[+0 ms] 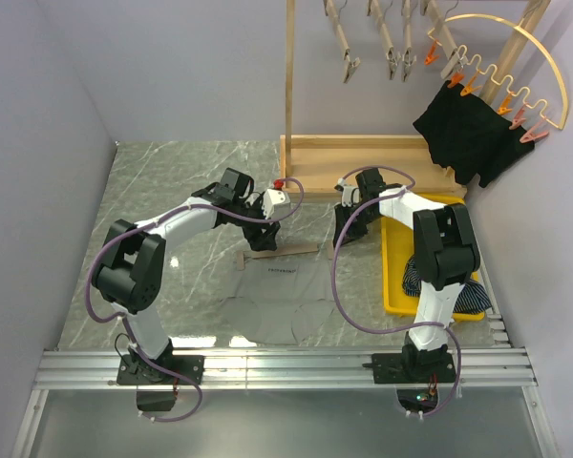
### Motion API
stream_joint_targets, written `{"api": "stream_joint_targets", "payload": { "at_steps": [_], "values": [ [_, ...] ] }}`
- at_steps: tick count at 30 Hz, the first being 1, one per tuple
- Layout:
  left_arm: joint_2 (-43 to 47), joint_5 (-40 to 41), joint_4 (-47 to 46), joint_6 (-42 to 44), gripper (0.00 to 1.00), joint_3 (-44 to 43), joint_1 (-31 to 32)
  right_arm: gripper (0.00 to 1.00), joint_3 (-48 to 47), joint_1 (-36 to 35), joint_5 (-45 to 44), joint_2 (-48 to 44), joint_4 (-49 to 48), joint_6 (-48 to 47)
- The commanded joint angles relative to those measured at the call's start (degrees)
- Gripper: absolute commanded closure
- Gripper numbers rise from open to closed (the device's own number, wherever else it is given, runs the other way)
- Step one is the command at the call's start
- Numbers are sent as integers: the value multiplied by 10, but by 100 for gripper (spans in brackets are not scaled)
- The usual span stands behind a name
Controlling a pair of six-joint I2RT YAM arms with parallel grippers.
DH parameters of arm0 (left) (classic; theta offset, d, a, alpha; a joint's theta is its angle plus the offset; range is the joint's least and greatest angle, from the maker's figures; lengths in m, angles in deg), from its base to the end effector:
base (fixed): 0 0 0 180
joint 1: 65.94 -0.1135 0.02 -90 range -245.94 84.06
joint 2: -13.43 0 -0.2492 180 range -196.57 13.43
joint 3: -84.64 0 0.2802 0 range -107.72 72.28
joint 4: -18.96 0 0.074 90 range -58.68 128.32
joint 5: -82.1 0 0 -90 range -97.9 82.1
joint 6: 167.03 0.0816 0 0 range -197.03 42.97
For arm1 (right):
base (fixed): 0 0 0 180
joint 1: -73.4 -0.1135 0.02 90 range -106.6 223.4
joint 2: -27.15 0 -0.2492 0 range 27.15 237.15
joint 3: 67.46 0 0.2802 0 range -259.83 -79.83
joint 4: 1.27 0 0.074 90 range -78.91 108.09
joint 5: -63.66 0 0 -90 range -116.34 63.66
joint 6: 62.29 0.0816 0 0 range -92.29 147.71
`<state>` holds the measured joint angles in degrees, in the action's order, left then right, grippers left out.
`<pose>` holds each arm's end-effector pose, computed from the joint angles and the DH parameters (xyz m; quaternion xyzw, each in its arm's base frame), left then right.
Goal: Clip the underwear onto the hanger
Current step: Open the clamp at the hanger.
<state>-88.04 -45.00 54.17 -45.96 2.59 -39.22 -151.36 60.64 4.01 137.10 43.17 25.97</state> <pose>0.3479 -0.2303 0.1511 0.5211 0.7441 -0.2919 0.2993 0.3859 0.1297 0.0886 -0.1640 0.9380 0.2725 0.1380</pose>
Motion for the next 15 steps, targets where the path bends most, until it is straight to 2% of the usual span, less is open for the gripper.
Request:
{"api": "stream_joint_targets", "payload": {
  "at_steps": [1, 8, 15],
  "values": [
    [-3, 0, -16, 11, 24, -2, 1, 81, 2, -3, 24, 7, -21, 4],
    [-15, -3, -11, 9, 24, -14, 0, 83, 17, -3, 49, 12, -40, 9],
    [-23, -23, -4, 0, 25, -32, 0, 100, 33, -3, 64, -2, -64, 5]
  ]
}}
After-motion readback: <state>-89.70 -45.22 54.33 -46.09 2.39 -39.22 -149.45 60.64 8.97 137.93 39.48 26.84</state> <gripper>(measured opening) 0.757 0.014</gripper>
